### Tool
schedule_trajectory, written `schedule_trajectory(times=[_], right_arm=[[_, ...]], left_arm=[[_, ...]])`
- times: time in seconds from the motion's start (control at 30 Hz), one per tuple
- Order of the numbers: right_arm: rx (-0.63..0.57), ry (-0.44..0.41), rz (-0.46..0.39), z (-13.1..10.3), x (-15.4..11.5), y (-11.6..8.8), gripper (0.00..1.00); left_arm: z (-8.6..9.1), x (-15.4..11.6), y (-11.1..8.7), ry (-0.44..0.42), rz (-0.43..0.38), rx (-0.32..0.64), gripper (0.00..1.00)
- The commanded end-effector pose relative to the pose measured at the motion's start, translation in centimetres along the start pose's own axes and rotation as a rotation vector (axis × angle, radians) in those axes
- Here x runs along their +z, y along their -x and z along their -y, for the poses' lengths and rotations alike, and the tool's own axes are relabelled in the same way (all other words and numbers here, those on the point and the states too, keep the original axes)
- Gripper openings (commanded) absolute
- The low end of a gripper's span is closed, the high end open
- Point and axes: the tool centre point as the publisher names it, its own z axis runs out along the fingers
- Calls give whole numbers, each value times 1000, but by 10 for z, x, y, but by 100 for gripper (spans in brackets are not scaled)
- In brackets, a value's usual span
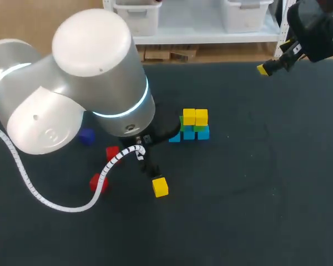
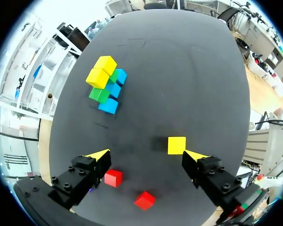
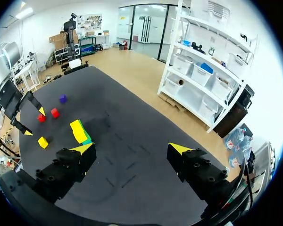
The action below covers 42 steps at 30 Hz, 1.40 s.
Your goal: Place the blue cubes, place green cubes on the blue cubes, place the yellow cubes on the green cubes, then place the red cubes on the yellow cubes, and place purple cube on the red cubes.
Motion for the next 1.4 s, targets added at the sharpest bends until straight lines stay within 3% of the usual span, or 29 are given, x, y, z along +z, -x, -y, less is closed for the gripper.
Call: schedule_trajectory(times=[0.03, 0.23, 0.43, 0.77, 1.4], right_arm=[[0, -2, 0, -1, 0, 0, 100], [0, -2, 0, -1, 0, 0, 100], [0, -2, 0, -1, 0, 0, 100], [0, -2, 0, -1, 0, 0, 100], [0, -2, 0, -1, 0, 0, 100]], left_arm=[[-1, -2, -3, 12, 23, 0, 100], [5, 4, 3, -60, -17, 43, 100], [31, 30, 19, -207, -94, 65, 100], [46, 68, 28, -236, -157, 74, 100], [62, 60, -5, -226, -168, -8, 100]])
